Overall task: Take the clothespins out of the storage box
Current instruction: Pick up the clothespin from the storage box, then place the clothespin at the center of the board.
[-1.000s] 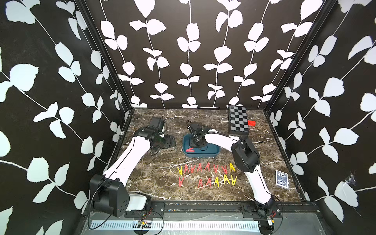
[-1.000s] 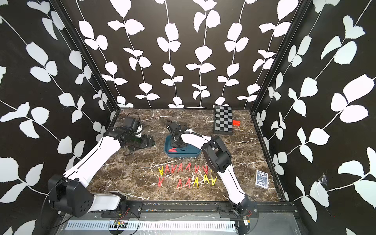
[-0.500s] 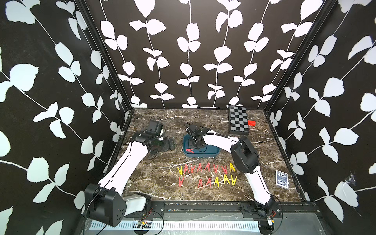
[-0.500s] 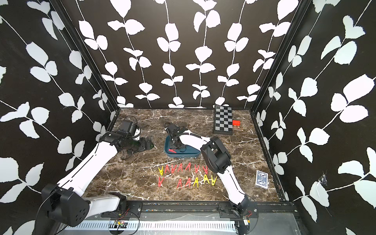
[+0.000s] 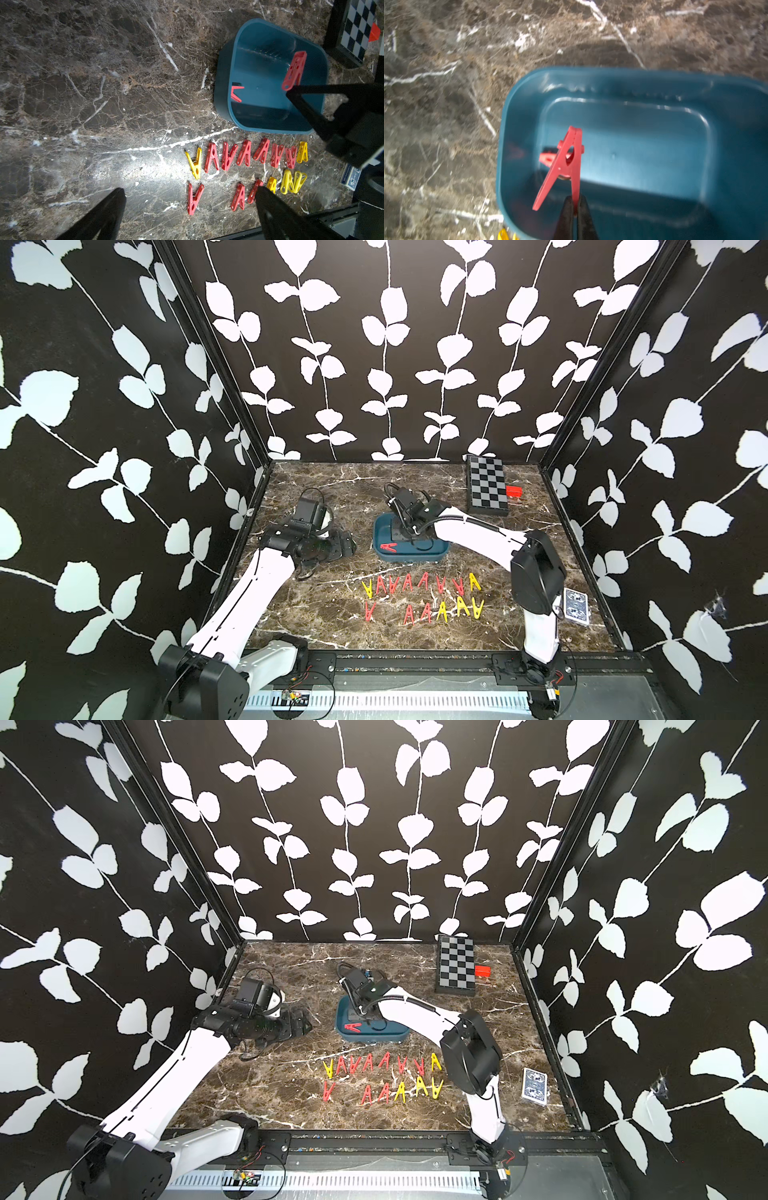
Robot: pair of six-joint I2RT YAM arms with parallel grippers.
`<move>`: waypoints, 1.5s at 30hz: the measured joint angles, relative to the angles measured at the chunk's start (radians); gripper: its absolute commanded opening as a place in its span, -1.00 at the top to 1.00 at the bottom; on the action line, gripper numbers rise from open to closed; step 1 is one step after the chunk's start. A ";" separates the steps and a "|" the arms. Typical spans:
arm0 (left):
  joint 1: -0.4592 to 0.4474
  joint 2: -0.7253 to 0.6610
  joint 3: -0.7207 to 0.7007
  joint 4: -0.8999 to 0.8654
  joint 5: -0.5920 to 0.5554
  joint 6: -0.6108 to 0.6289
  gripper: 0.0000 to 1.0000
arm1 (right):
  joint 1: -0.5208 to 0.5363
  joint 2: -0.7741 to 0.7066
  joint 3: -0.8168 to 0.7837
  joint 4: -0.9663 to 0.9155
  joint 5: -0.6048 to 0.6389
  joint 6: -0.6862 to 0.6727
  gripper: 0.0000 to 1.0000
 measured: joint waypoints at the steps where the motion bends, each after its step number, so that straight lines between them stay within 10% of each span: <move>1: 0.000 -0.008 -0.002 0.000 0.000 0.000 -0.97 | 0.017 -0.018 -0.019 -0.002 0.004 0.011 1.00; 22: 0.005 -0.062 -0.018 0.001 -0.012 0.012 -0.98 | 0.363 -0.161 -0.332 0.015 0.055 0.244 1.00; 45: 0.005 -0.105 -0.094 -0.002 0.041 0.023 -0.98 | 0.475 -0.091 -0.425 0.080 0.009 0.386 1.00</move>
